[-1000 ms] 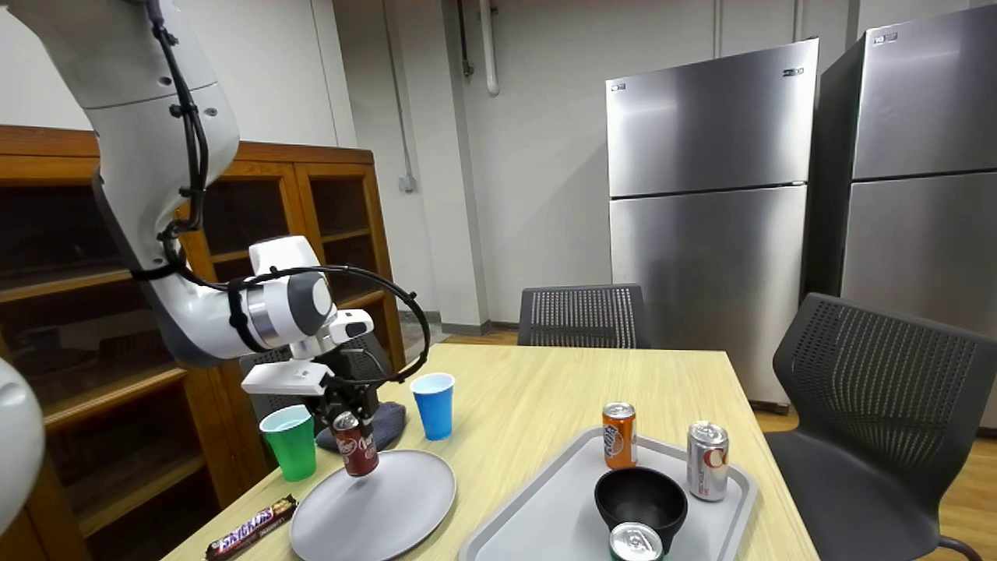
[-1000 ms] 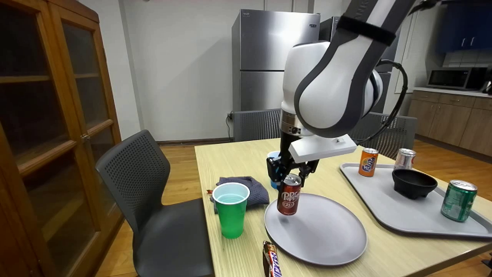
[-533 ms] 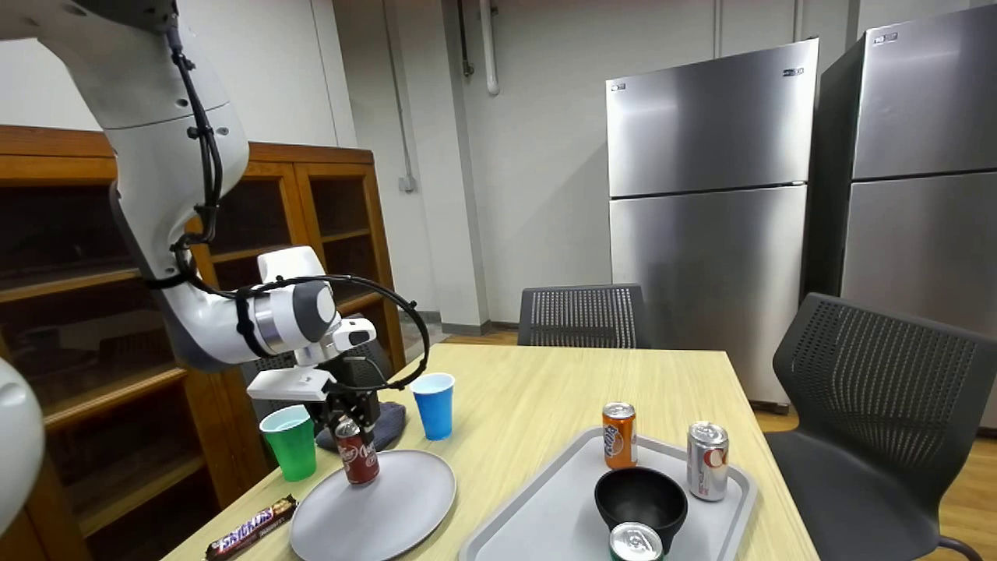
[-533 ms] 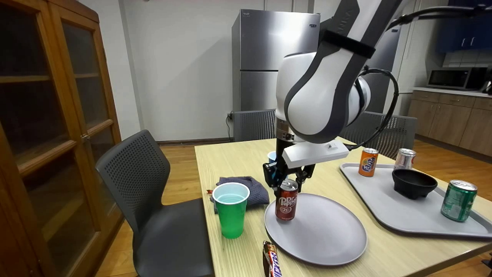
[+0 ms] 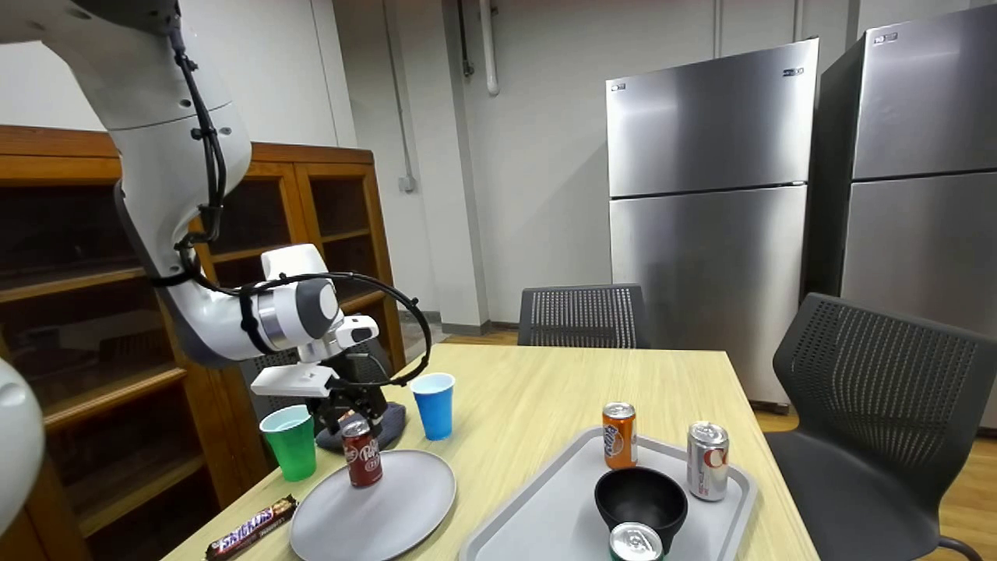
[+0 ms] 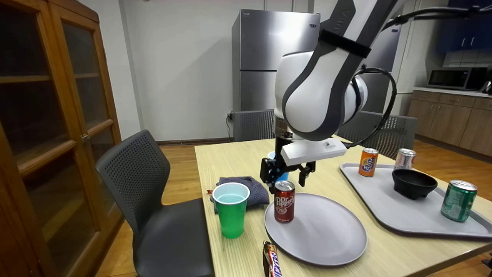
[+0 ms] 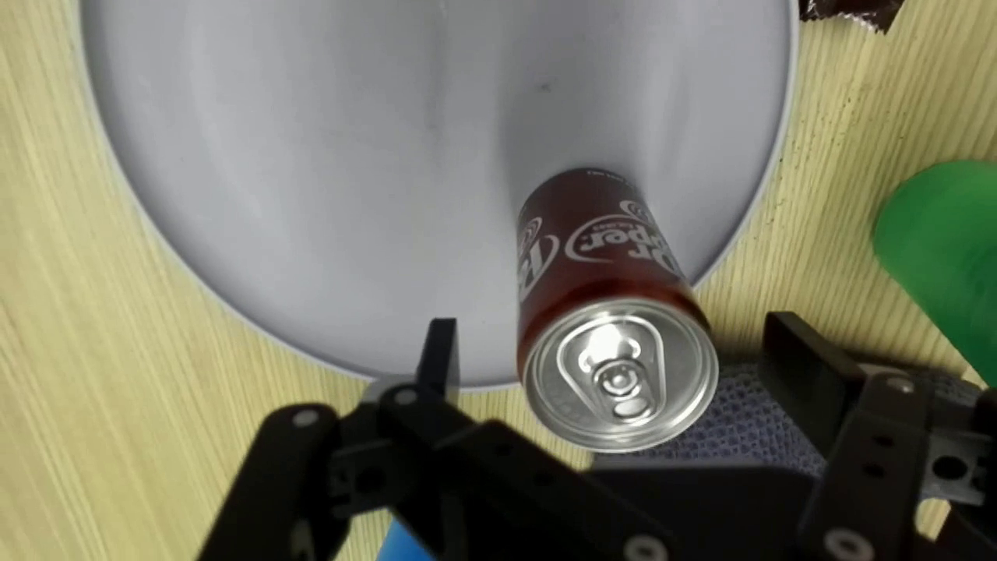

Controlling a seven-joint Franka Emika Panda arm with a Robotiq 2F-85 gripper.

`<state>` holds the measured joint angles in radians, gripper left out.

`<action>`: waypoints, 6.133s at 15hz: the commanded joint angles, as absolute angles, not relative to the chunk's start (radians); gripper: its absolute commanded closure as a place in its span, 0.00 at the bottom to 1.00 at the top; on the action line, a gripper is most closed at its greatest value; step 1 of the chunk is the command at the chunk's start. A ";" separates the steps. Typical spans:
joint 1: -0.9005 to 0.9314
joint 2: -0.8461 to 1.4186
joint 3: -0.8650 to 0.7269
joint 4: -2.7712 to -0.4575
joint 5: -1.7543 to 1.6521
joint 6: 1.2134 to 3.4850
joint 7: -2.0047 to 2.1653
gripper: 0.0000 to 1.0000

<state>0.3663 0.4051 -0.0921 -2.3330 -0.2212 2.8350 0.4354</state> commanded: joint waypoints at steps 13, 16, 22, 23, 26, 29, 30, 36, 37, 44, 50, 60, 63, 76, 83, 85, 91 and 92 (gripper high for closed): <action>0.250 0.156 -0.180 -2.462 -0.290 2.840 0.435 0.00; 0.195 0.130 -0.183 -2.486 -0.293 2.851 0.427 0.00; 0.099 0.093 -0.194 -2.512 -0.293 2.855 0.417 0.00; 0.084 0.090 -0.196 -2.514 -0.292 2.856 0.416 0.00; 0.044 0.089 -0.204 -2.511 -0.289 2.858 0.412 0.00; 0.007 0.101 -0.217 -2.503 -0.278 2.866 0.404 0.00; -0.004 0.104 -0.221 -2.499 -0.276 2.867 0.401 0.00; -0.064 0.117 -0.233 -2.483 -0.236 2.862 0.348 0.00; -0.048 0.124 -0.236 -2.484 -0.261 2.859 0.390 0.00; -0.050 0.131 -0.239 -2.484 -0.258 2.859 0.385 0.00; -0.042 0.155 -0.263 -2.464 -0.296 2.858 0.431 0.00; -0.040 0.249 -0.294 -2.391 -0.254 2.859 0.404 0.00; -0.042 0.287 -0.297 -2.355 -0.230 2.856 0.394 0.00; -0.094 0.471 -0.275 -2.159 -0.039 2.843 0.310 0.00; -0.141 0.574 -0.260 -2.032 0.005 2.825 0.253 0.00; -0.154 0.602 -0.250 -1.997 0.013 2.818 0.242 0.00; -0.170 0.678 -0.244 -1.902 0.024 2.795 0.244 0.00; -0.170 0.690 -0.245 -1.888 0.026 2.790 0.246 0.00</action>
